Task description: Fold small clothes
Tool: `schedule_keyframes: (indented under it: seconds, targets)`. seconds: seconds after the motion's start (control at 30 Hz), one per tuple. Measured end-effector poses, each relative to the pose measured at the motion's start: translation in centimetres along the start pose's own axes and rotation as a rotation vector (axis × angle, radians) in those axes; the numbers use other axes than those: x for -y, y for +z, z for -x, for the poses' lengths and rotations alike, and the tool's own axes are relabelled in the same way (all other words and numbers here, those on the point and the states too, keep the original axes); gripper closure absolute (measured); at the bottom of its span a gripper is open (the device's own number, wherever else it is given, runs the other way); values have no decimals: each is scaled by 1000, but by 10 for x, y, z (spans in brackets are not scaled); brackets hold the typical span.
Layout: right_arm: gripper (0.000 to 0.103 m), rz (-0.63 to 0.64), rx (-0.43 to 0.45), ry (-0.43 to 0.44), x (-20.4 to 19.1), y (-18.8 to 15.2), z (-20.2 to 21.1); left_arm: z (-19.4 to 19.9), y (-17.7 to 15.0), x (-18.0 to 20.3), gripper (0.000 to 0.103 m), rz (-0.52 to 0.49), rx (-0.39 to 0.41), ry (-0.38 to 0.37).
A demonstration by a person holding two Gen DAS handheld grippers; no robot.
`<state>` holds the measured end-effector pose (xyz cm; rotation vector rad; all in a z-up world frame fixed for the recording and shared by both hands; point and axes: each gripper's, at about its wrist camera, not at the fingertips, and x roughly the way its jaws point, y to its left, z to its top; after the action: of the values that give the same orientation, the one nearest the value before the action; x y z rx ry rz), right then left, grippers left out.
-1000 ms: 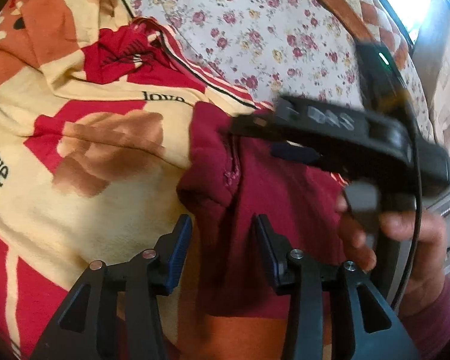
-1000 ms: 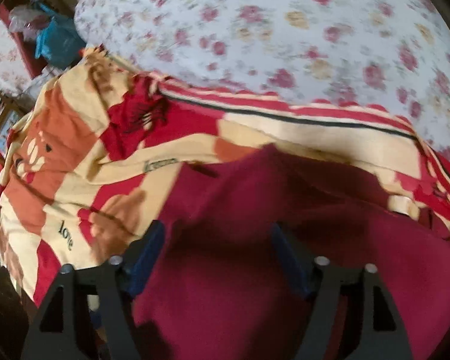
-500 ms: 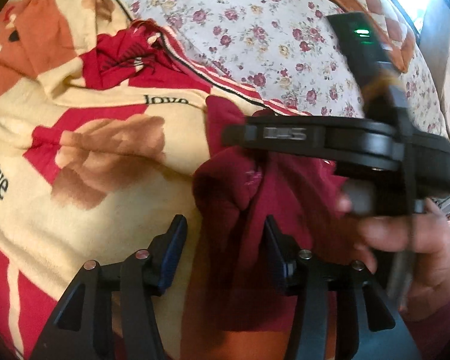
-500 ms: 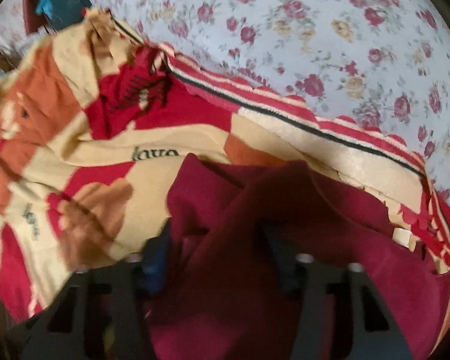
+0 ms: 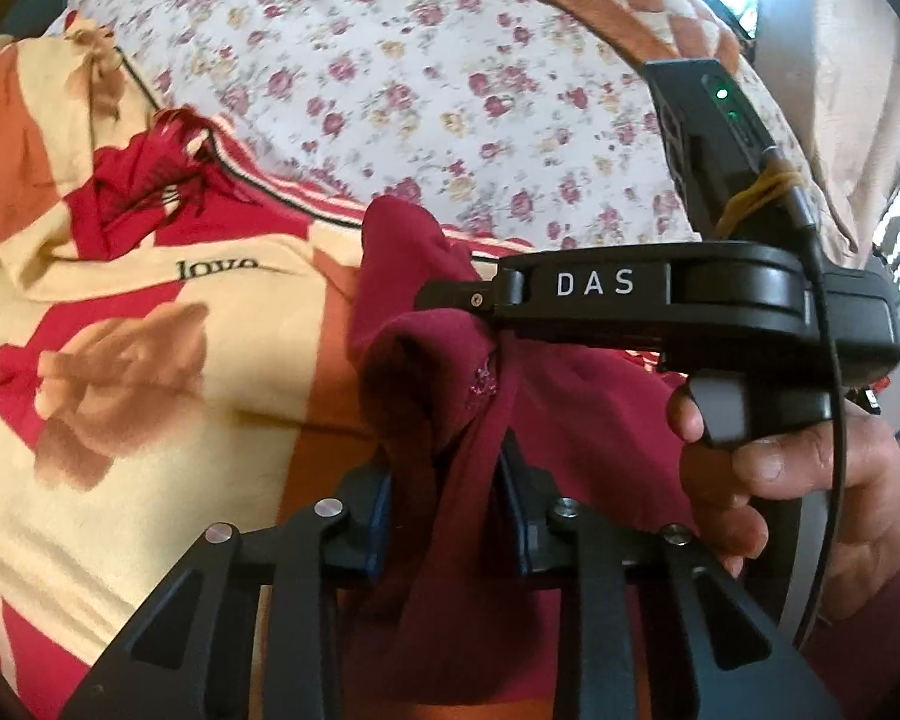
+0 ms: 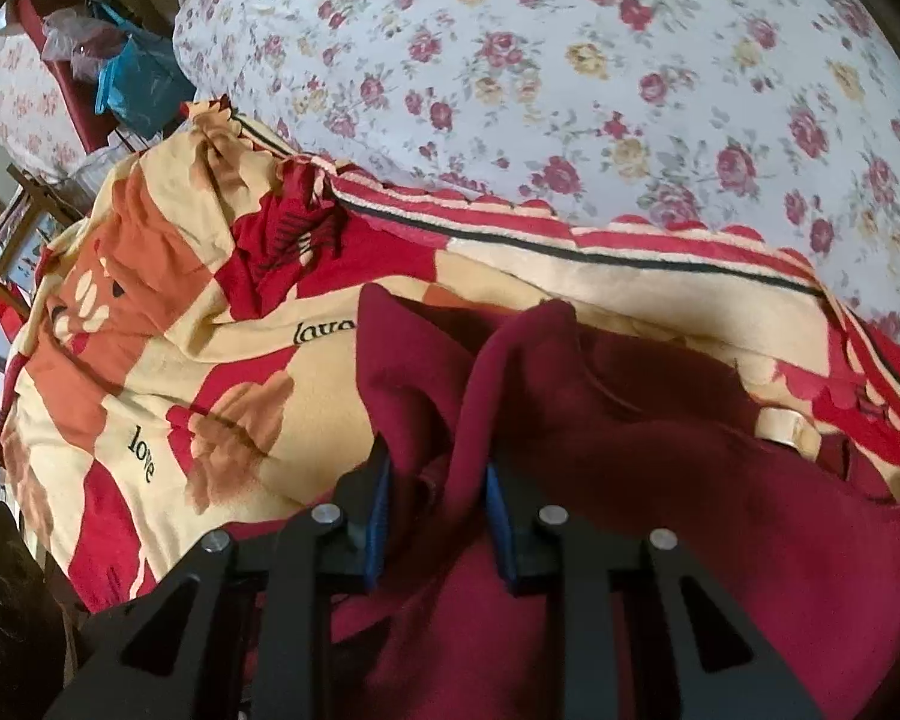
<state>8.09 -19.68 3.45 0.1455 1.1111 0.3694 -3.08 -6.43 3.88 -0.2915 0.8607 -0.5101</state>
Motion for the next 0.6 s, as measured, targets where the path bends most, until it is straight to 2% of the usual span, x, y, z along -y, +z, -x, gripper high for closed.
schedule_keyframes:
  seconds: [0.13,0.17,0.27,0.3,0.33,0.43,0.6]
  targets:
    - [74,-19,-7,1,4,-1,6,1,0,7,97,-41,12,1]
    - [71,-33,-7,3,5,0,7,2,0,8,97,-47,15,0]
    - [47,-77,-18,-3,8,2,12,3,1,9,98,-55,26,-7]
    - [34,-86,-20,-9,8,3,13,3,1,9,98,-57,28,-7]
    - [26,-99,-21,-19,8,5,13,3,1,9,98,-57,29,-7]
    - [23,-106,-41,-24,4,9,7,2,1,8,98,-56,28,-9]
    - [21,-72,-127,-2,-14,14,-21,2,-2,10,98,-66,26,-6]
